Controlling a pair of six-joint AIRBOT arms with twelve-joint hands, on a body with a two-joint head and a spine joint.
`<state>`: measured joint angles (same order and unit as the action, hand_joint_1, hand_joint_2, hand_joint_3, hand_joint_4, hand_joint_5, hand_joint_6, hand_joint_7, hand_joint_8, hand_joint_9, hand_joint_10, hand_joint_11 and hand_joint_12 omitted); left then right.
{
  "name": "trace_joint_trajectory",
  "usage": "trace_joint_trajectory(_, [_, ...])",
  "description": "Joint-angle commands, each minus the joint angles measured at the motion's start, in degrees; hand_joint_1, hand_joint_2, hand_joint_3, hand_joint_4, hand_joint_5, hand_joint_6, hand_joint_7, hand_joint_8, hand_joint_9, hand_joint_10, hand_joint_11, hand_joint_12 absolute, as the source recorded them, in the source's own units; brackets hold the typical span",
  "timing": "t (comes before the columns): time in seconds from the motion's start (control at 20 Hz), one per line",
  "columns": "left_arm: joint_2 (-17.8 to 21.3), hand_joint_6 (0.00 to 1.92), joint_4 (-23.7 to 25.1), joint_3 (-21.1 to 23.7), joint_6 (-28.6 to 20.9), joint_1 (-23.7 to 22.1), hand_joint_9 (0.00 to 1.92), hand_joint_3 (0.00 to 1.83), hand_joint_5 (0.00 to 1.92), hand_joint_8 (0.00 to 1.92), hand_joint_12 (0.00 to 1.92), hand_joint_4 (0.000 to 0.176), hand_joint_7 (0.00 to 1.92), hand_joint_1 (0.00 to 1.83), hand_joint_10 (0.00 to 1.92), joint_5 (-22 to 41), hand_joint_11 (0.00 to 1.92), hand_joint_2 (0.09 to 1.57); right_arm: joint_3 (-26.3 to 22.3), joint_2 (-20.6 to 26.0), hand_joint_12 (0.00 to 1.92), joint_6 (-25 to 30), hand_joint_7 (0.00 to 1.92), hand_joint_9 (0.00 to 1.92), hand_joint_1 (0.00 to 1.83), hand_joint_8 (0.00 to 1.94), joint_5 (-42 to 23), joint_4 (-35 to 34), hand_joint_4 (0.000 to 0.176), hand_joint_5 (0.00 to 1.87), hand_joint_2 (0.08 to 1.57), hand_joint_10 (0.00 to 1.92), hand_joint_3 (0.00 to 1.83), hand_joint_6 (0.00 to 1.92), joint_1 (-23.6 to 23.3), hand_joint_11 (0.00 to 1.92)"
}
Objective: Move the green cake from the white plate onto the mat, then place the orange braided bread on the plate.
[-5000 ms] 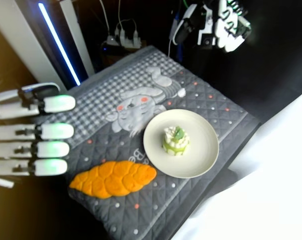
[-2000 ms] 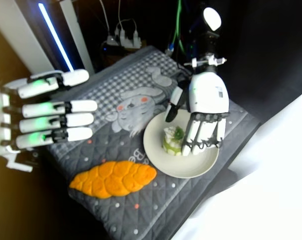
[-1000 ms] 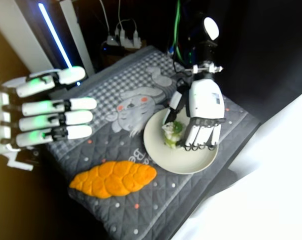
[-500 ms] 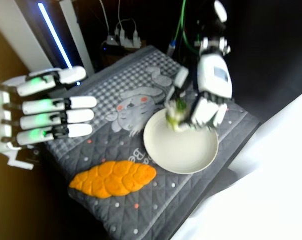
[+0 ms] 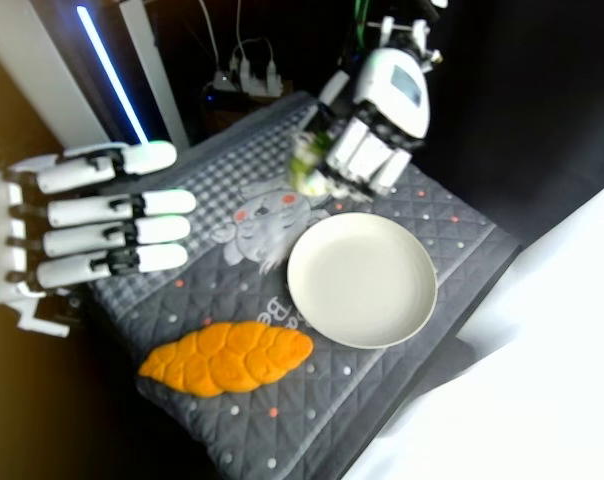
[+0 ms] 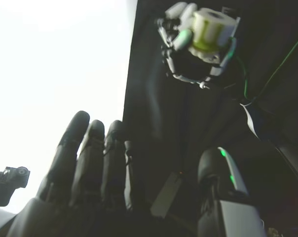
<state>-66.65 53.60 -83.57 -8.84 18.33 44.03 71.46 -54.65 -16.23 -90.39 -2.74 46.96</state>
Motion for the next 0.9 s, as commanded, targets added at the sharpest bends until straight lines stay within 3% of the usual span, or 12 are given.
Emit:
trace_joint_trajectory(0.0, [0.8, 0.85, -4.0, 0.3, -0.5, 0.3, 1.18, 0.00, 1.03, 0.88, 1.04, 0.029, 1.08, 1.23, 0.23, 5.2, 0.82, 1.08, 0.0, 0.2, 0.99, 0.4, 0.34, 0.22, 0.51, 0.00, -7.0, -1.9, 0.066, 0.07, 1.06, 0.00, 0.00, 0.00, -0.5, 0.00])
trace_joint_trajectory(0.05, [1.0, 0.91, -4.1, 0.6, -0.5, 0.9, 1.19, 0.00, 1.04, 0.72, 0.88, 0.029, 1.13, 1.24, 0.12, 5.4, 0.70, 1.07, 0.0, 0.2, 0.86, 0.4, 0.34, 0.22, 0.47, 0.01, -7.0, -1.9, 0.088, 0.10, 1.06, 0.01, 0.00, 0.00, -0.5, 0.00])
trace_joint_trajectory(0.1, [1.1, 0.91, -3.9, 0.9, -0.8, 1.5, 1.19, 0.00, 1.04, 0.72, 0.88, 0.029, 1.13, 1.24, 0.12, 5.4, 0.70, 1.07, 0.0, 0.2, 0.86, 0.4, 0.34, 0.22, 0.47, 0.01, -7.0, -1.9, 0.088, 0.10, 1.06, 0.01, 0.00, 0.00, -0.5, 0.00])
trace_joint_trajectory(0.15, [1.2, 0.82, -2.9, 1.1, -2.1, 2.0, 1.26, 0.00, 1.07, 0.52, 0.93, 0.000, 1.26, 1.26, 0.08, 5.1, 0.70, 1.04, 0.0, 0.2, 0.75, 0.4, 0.33, 0.19, 0.50, 0.00, -7.0, -1.9, 0.049, 0.04, 1.06, 0.00, 0.00, 0.00, -0.5, 0.00])
trace_joint_trajectory(0.25, [1.2, 0.73, -1.8, 1.3, -3.5, 3.0, 1.29, 0.00, 1.11, 0.56, 1.01, 0.007, 1.25, 1.26, 0.06, 4.6, 0.81, 1.03, 0.0, 0.1, 0.69, 0.4, 0.32, 0.18, 0.50, 0.00, -6.9, -2.0, 0.073, 0.06, 1.04, 0.00, 0.00, 0.00, -0.5, 0.00])
trace_joint_trajectory(0.3, [1.4, 0.73, -1.6, 1.5, -3.8, 3.6, 1.29, 0.00, 1.11, 0.56, 1.01, 0.007, 1.25, 1.26, 0.06, 4.4, 0.81, 1.03, 0.0, 0.0, 0.69, 0.4, 0.32, 0.18, 0.50, 0.00, -6.9, -2.1, 0.073, 0.06, 1.04, 0.00, 0.00, 0.00, -0.5, 0.00])
trace_joint_trajectory(0.35, [1.4, 0.71, -1.3, 1.6, -4.0, 4.3, 1.28, 0.00, 1.14, 0.63, 0.98, 0.029, 1.21, 1.25, 0.05, 4.1, 0.86, 1.03, 0.0, -0.1, 0.61, 0.4, 0.32, 0.17, 0.50, 0.00, -6.9, -2.2, 0.070, 0.07, 1.01, 0.00, 0.00, 0.00, -0.5, 0.00])
trace_joint_trajectory(0.5, [1.4, 0.66, -1.3, 1.6, -4.5, 5.9, 1.30, 0.00, 1.14, 0.64, 1.07, 0.012, 1.22, 1.26, 0.04, 3.3, 0.82, 1.03, 0.0, -0.2, 0.62, 0.4, 0.35, 0.17, 0.53, 0.00, -6.9, -2.2, 0.068, 0.11, 1.03, 0.00, 0.00, 0.01, -0.5, 0.00])
trace_joint_trajectory(0.55, [1.4, 0.68, -1.3, 1.5, -4.6, 6.4, 1.28, 0.00, 1.14, 0.63, 1.08, 0.025, 1.21, 1.26, 0.04, 2.9, 0.81, 1.03, 0.0, -0.2, 0.75, 0.4, 0.38, 0.19, 0.54, 0.01, -6.9, -2.2, 0.086, 0.13, 1.00, 0.01, 0.00, 0.01, -0.5, 0.00])
trace_joint_trajectory(0.65, [1.3, 0.71, -1.2, 1.0, -5.3, 7.2, 1.26, 0.00, 1.14, 0.62, 1.00, 0.029, 1.21, 1.26, 0.02, 1.9, 0.79, 1.03, 0.0, -0.2, 0.81, 0.4, 0.40, 0.23, 0.54, 0.00, -6.8, -2.2, 0.097, 0.18, 0.98, 0.02, 0.00, 0.01, -0.5, 0.00])
trace_joint_trajectory(0.75, [1.3, 0.81, -0.7, 0.4, -6.3, 7.8, 1.24, 0.00, 1.08, 0.63, 0.95, 0.009, 1.21, 1.26, 0.01, 0.9, 0.76, 1.05, 0.0, -0.3, 0.82, 0.4, 0.40, 0.24, 0.55, 0.00, -6.8, -2.4, 0.088, 0.18, 0.99, 0.02, 0.00, 0.00, -0.5, 0.00])
trace_joint_trajectory(0.85, [1.3, 0.82, -0.5, 0.1, -6.4, 8.0, 1.23, 0.00, 1.08, 0.66, 0.91, 0.019, 1.18, 1.25, 0.00, 0.3, 0.76, 1.05, 0.0, -0.3, 0.75, 0.4, 0.38, 0.20, 0.54, 0.00, -6.8, -2.4, 0.084, 0.17, 1.00, 0.01, 0.00, 0.00, -0.5, 0.00])
